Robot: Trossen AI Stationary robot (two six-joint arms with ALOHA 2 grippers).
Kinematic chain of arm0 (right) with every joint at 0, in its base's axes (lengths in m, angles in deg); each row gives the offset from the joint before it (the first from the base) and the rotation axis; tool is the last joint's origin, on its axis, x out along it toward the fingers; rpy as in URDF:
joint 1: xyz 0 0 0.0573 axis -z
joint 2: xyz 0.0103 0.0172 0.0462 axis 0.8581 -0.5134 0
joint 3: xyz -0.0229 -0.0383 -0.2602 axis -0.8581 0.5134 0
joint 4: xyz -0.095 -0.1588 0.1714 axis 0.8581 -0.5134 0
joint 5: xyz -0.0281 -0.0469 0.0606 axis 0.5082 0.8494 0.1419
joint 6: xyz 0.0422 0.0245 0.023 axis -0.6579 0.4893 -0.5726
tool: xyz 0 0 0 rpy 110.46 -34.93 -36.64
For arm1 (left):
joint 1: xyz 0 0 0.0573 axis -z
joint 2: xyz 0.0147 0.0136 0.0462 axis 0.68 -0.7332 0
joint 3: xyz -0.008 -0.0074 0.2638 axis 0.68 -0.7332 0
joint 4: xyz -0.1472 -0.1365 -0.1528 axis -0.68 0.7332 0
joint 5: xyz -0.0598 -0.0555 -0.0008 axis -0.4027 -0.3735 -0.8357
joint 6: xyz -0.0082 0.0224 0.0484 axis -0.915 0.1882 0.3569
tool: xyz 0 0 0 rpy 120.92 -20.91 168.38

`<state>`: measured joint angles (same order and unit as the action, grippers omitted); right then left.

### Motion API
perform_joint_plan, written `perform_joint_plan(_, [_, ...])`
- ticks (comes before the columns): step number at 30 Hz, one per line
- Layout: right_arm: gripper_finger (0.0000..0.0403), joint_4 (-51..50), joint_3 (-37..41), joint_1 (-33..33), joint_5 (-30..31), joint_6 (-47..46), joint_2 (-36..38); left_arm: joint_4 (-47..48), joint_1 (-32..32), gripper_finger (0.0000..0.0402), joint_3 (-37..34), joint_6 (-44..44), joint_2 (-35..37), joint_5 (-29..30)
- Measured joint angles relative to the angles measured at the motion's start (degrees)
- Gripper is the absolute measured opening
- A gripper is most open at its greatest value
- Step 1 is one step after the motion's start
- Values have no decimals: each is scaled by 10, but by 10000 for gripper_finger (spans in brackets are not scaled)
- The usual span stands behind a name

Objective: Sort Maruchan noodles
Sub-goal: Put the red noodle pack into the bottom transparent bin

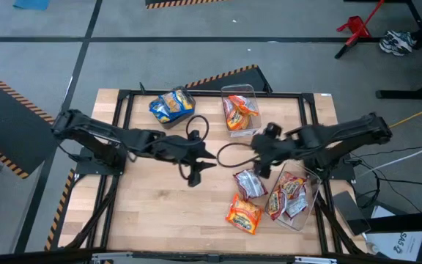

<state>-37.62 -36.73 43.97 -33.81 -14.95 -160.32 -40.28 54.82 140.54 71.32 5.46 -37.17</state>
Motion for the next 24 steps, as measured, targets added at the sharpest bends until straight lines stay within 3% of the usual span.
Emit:
perform_joint_plan(4, [347, -51, -79, -17, 47, -16, 29, -158, -31, 115, -76, 40, -29, -6])
perform_joint_plan(10, [347, -55, -139, -30, 93, -29, 57, -292, -55, 129, -91, 140, -131, -106])
perform_joint_plan(19, [347, -76, -147, -36, 40, -59, 66, -397, -84, 198, -85, 125, -264, -239])
perform_joint_plan(24, [347, -93, -147, -53, 43, -74, 65, -467, -91, 239, -85, 113, -314, -236])
